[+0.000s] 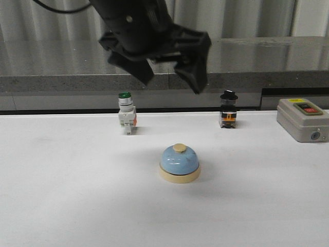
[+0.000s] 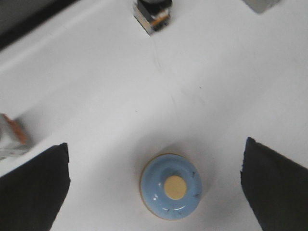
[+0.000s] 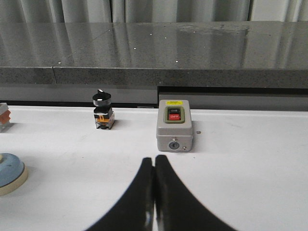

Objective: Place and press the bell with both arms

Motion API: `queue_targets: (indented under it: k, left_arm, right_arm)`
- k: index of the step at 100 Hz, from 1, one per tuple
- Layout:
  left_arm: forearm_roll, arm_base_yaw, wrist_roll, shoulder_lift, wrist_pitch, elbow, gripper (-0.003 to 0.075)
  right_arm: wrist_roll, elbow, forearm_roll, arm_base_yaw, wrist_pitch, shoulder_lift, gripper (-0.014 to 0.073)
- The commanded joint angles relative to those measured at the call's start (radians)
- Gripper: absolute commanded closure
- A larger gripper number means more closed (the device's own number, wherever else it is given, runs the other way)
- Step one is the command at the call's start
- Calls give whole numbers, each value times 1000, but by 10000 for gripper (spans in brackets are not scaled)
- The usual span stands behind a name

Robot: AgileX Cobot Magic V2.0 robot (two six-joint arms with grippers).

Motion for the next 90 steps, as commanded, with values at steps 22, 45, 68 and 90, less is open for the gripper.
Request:
queue_targets:
  k: [22, 45, 68, 90]
  left_arm:
    - [-3, 222, -3, -290, -83, 165, 29]
    - [-7, 414, -11, -507, -178, 393, 29]
    - [-74, 548, -14, -747, -278, 607, 29]
    - [-81, 557, -14, -990, -272, 750, 29]
  right_arm:
    - [-5, -15, -9, -9, -82, -18, 654]
    - [-5, -15, -9, -9, -82, -18, 654]
    - [-5, -15, -9, -9, -82, -18, 654]
    - [-5, -15, -9, -9, -82, -18, 654]
